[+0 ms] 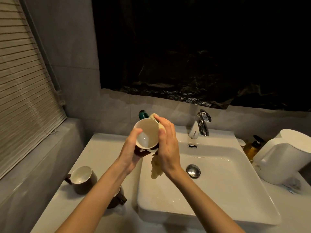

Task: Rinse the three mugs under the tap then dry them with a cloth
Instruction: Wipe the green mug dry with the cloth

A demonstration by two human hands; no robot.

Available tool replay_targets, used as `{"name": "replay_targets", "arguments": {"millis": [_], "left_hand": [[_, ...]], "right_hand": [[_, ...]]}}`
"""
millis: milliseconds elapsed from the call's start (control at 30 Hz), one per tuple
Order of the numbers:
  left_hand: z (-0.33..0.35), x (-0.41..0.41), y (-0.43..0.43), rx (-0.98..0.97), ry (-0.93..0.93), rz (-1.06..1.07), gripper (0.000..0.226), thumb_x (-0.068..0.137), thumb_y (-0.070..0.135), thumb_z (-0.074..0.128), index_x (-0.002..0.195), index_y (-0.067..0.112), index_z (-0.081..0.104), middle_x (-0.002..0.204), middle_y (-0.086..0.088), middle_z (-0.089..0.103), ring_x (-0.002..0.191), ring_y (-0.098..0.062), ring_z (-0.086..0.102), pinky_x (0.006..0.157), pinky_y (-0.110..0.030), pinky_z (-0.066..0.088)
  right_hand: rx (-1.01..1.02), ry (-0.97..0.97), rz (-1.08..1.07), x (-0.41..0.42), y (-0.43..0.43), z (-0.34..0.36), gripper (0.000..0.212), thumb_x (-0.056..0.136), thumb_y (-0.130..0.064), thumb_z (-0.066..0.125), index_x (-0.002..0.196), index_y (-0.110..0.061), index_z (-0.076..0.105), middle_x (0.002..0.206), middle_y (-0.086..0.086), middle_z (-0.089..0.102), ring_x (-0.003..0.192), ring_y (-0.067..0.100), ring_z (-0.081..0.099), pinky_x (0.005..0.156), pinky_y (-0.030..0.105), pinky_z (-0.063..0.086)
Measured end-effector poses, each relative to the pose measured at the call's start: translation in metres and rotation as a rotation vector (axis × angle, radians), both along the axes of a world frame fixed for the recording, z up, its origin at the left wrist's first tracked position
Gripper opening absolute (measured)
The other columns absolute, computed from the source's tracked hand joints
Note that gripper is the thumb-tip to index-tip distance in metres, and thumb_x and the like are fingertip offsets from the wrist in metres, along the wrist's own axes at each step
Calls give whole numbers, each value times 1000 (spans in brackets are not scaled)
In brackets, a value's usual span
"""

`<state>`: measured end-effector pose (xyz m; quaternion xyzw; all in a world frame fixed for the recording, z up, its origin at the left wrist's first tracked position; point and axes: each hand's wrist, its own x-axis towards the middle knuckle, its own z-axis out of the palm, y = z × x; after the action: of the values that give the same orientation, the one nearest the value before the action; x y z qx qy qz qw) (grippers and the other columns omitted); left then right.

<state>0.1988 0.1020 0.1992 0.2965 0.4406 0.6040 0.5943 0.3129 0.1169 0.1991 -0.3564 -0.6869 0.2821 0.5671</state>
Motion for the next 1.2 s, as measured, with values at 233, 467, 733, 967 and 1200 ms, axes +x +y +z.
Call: {"name": "replay_targets", "arguments": {"millis": [233,467,733,967,1200], "left_hand": [[0,-3,-2,154,242,74,34,80,34,53,111,45,57,107,9,62,102,-14,57,64,-21,53],[2,-9,-2,238,437,11,42,76,31,52,114,49,56,108,21,65,105,-3,59,77,-14,49],[6,-18,-1,257,523,-9,53,66,42,61,118,48,51,109,24,58,94,11,57,69,-10,50],[4,-15,-1,250,536,-15,81,51,58,66,127,39,44,111,22,56,104,-5,56,73,-11,49],[-9,0,0,232,381,-12,80,57,48,76,127,45,39,119,23,58,113,-4,57,91,-23,50]], "right_hand": [[-274,91,46,4,8,-18,36,102,-37,24,123,-46,52,127,-13,55,121,8,50,102,47,43],[-140,-19,155,8,-2,10,38,99,-39,35,134,-33,47,128,-15,54,118,7,52,98,36,46],[-238,-324,337,24,20,17,85,70,-54,73,139,-40,25,139,-9,40,123,13,48,100,37,48],[-313,-170,251,25,17,4,59,77,-26,49,133,-35,32,133,-1,40,113,6,47,89,16,46],[-320,72,21,15,19,-4,48,85,-26,43,131,-38,37,134,6,48,120,19,51,102,42,46]]}}
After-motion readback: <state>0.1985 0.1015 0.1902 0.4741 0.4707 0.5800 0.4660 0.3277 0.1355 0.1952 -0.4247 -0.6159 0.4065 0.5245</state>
